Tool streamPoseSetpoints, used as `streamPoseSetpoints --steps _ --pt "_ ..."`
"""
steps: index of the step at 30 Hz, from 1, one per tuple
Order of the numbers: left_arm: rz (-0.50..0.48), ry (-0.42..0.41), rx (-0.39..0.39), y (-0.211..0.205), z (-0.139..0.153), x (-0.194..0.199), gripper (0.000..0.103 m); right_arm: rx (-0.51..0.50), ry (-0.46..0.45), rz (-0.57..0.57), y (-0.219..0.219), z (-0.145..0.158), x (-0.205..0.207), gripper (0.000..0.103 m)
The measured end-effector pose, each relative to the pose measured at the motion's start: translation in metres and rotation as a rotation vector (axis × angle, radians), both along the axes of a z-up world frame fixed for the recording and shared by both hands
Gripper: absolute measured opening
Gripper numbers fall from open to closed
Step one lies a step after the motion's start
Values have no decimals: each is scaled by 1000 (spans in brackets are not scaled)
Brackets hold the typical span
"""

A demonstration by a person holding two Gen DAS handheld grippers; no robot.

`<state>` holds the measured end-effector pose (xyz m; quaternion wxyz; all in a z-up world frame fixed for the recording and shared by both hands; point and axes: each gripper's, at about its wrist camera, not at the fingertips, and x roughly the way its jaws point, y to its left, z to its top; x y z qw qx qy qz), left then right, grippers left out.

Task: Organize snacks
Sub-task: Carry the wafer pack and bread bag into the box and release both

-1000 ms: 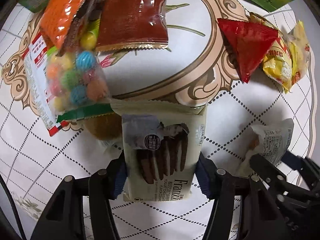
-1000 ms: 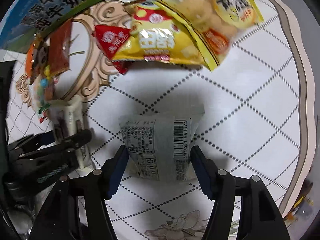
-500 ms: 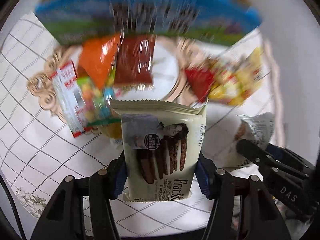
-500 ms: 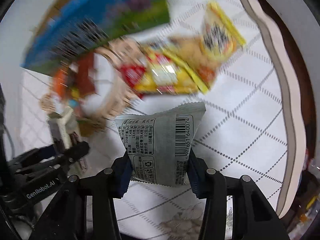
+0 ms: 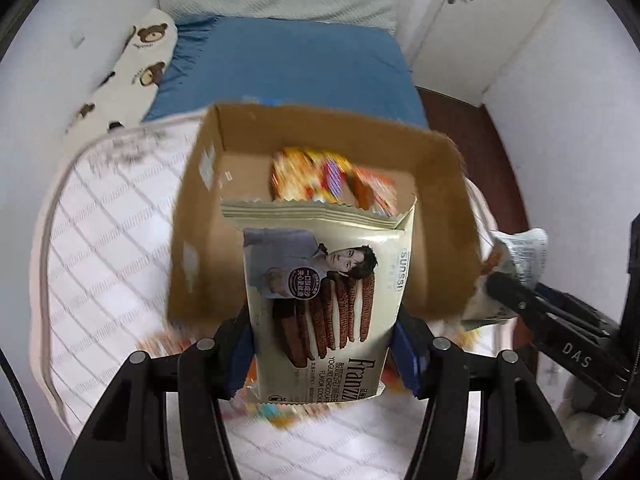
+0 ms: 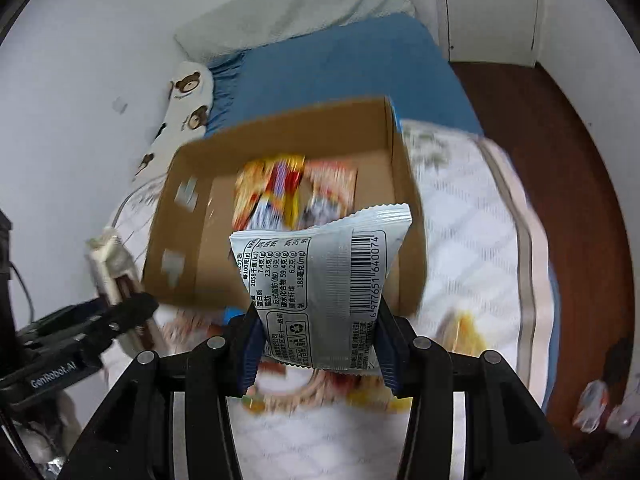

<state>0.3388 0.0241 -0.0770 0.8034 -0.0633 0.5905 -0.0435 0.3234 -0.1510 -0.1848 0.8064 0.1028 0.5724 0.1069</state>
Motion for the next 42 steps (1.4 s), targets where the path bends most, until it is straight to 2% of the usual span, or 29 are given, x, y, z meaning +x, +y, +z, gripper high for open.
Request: streamPoseSetpoints --steps 4,7,15,16,18,19,29,34,42 --pt "25 54 66 12 -30 68 57 -53 31 11 13 -27 62 51" --pt "33 92 102 18 -48 103 57 -92 64 16 19 -49 102 51" --pt "49 183 147 41 -109 161 58 -156 111 8 29 -91 154 51" --pt "48 188 146 43 -112 162 60 -172 119 5 29 -96 159 52" --pt "40 196 139 47 -118 166 75 -168 158 2 29 -105 166 75" --pt "39 196 134 47 -119 167 87 -166 162 3 29 -107 168 92" --pt "44 154 120 47 -116 148 88 -161 158 4 32 -111 160 93" --pt "50 116 103 42 -104 123 88 -128 140 0 36 -104 138 93" --pt "68 23 88 34 -80 79 88 -152 62 5 45 -85 95 93"
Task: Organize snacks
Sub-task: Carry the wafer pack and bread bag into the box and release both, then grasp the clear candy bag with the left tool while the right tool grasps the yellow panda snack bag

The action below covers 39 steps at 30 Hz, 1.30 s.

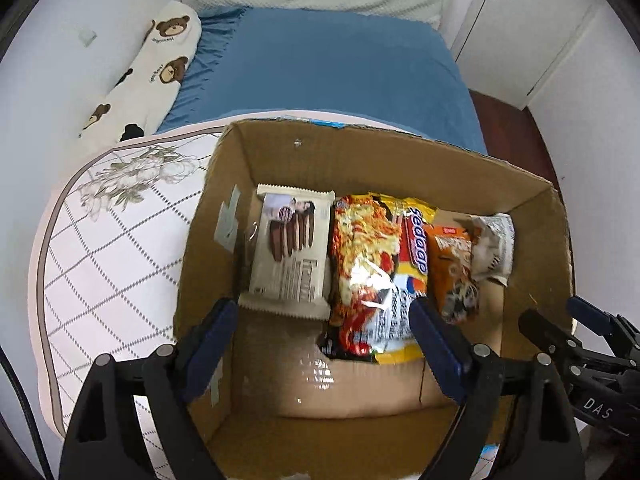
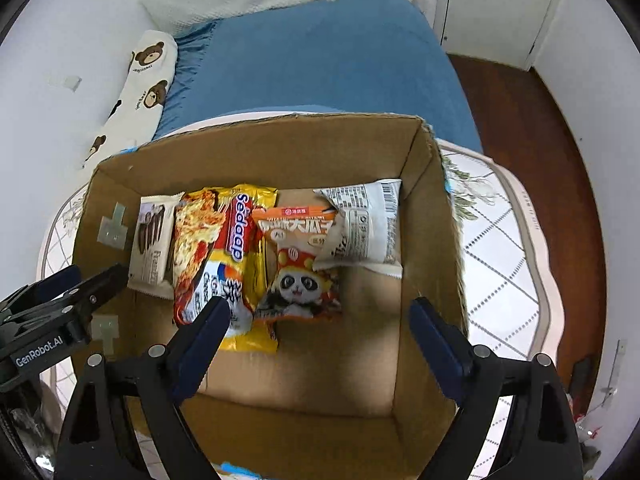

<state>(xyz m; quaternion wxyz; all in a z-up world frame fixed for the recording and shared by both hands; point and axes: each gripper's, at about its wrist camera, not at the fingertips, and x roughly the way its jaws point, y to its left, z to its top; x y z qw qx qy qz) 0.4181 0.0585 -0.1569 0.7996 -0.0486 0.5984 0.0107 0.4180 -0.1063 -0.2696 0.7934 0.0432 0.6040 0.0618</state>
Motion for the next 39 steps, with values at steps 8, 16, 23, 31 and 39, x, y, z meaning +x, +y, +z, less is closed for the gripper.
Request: streamPoseSetpoints --steps 8,16,23,31,39 --pt "-20 -107 19 -11 36 -47 88 -3 -103 10 1 35 -51 93" --pt "-19 -230 44 -20 79 -103 88 19 -200 -2 -10 72 -106 93" --pt "-15 -252 42 -34 96 -139 88 89 -230 9 -26 87 -147 93" --pt "37 -49 111 -31 21 -173 88 183 -41 -25 -62 10 -176 93" --pt "187 206 68 18 -76 -213 88 212 138 -74 -80 -87 -179 72"
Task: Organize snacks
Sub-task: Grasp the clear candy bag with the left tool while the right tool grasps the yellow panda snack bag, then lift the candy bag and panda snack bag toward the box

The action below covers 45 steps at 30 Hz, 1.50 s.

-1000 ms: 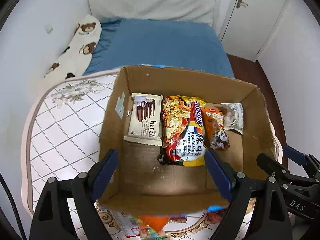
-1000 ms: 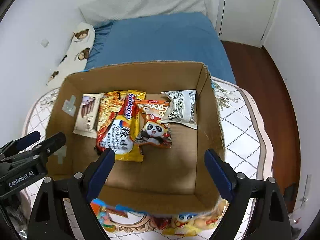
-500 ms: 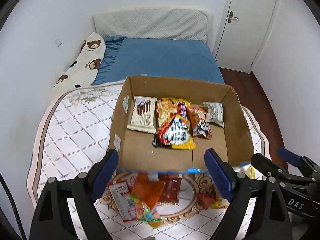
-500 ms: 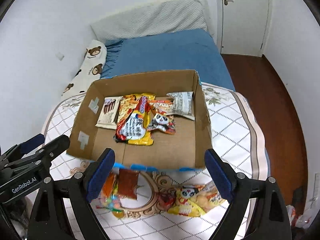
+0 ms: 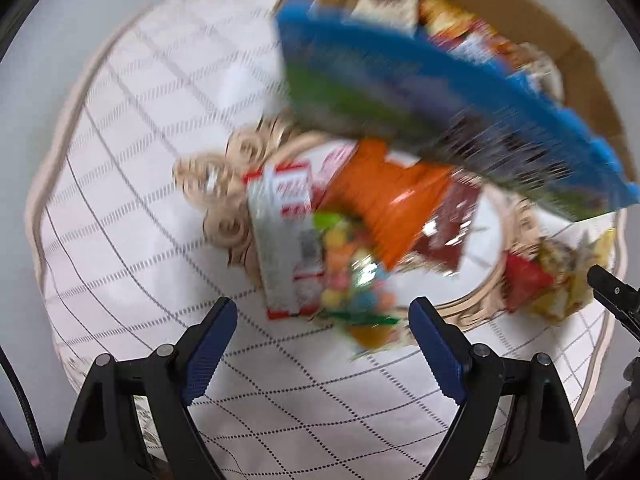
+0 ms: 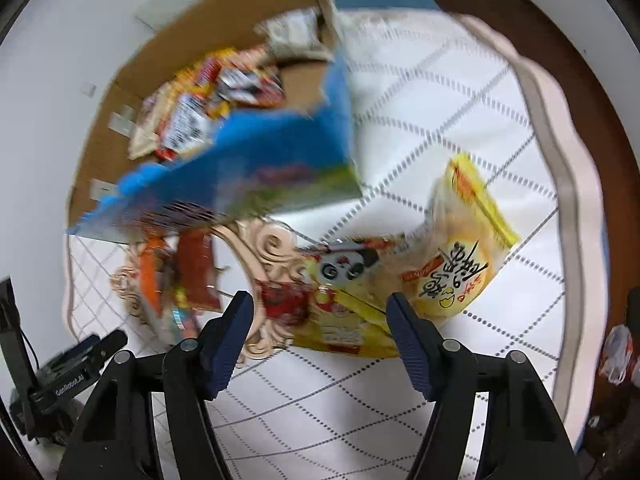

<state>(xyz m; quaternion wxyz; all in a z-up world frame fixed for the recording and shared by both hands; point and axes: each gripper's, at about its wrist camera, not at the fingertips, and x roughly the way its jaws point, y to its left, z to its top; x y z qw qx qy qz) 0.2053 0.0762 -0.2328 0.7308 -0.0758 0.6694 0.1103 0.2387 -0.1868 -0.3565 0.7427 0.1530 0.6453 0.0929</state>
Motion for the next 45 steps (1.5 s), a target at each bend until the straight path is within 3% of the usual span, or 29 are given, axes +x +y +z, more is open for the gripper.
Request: streamPoseSetpoints --steps 6,14,16,18,19,23,28,33,37,41,45 --pt "14 110 -74 3 -50 13 88 -29 50 9 14 -35 5 72" --pt "-30 177 -43 -16 -97 37 87 -121 73 16 24 -55 11 72" --pt "-39 154 -16 -20 -98 38 76 -132 92 13 23 -65 13 72" --pt "-48 136 -16 -23 -94 36 59 -132 106 7 22 -72 12 71" --pt "-55 130 -23 -25 -92 34 48 -125 102 2 21 -73 10 66" --pt "-73 131 -26 -26 -82 18 47 -119 91 12 18 -71 -6 54" --pt "-120 168 -56 -29 -76 -24 47 -91 105 30 15 -64 -45 52" --pt "-173 243 -95 -29 -85 -68 47 -87 147 88 23 -70 -90 52" --pt "-181 324 -122 -28 -117 -81 49 -136 174 132 37 -87 -105 52" --pt "-160 324 -146 -24 -131 -86 50 -126 209 112 35 -93 -101 58" --pt "-169 299 -136 -27 -126 -84 49 -138 210 112 32 -88 -91 62"
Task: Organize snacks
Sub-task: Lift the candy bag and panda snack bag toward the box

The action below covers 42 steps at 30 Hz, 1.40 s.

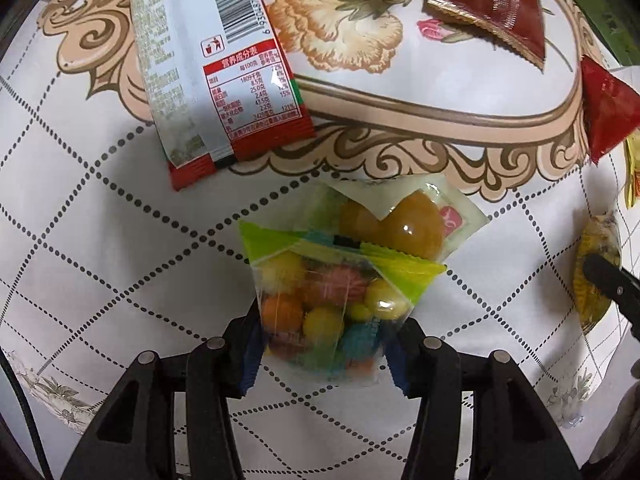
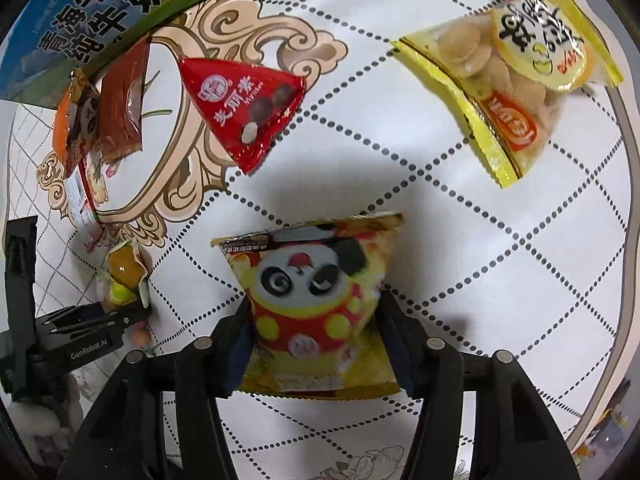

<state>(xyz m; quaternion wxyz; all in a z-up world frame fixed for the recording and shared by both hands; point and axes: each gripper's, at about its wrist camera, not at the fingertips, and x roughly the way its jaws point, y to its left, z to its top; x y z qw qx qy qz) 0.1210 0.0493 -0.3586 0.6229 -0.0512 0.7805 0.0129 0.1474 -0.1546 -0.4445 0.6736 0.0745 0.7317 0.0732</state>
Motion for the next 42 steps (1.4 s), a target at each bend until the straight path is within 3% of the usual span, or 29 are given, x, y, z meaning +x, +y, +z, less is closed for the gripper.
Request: streamPoseSetpoints --steps 4,7,11,17,25,32,37,42 --pt "-23 -29 24 -1 14 -1 46 -17 -5 11 5 3 2 62" --pt "-25 -48 23 -2 29 -7 45 -21 -42 24 20 10 -3 54" --pt "-30 -91 0 -9 72 2 45 4 -59 25 33 20 -11 50" --pt "-67 -222 -29 -24 142 13 45 70 -111 23 43 57 -10 49" --pt "-36 -332 -159 -39 224 50 45 203 -267 16 48 144 11 49" --pt "-13 -438 -241 -56 269 145 45 223 -459 -31 30 224 65 49" --pt "8 -414 -275 -62 262 211 45 158 -524 -58 15 237 123 49" --pt "37 -291 -300 -70 217 257 45 103 -487 -54 14 213 169 49"
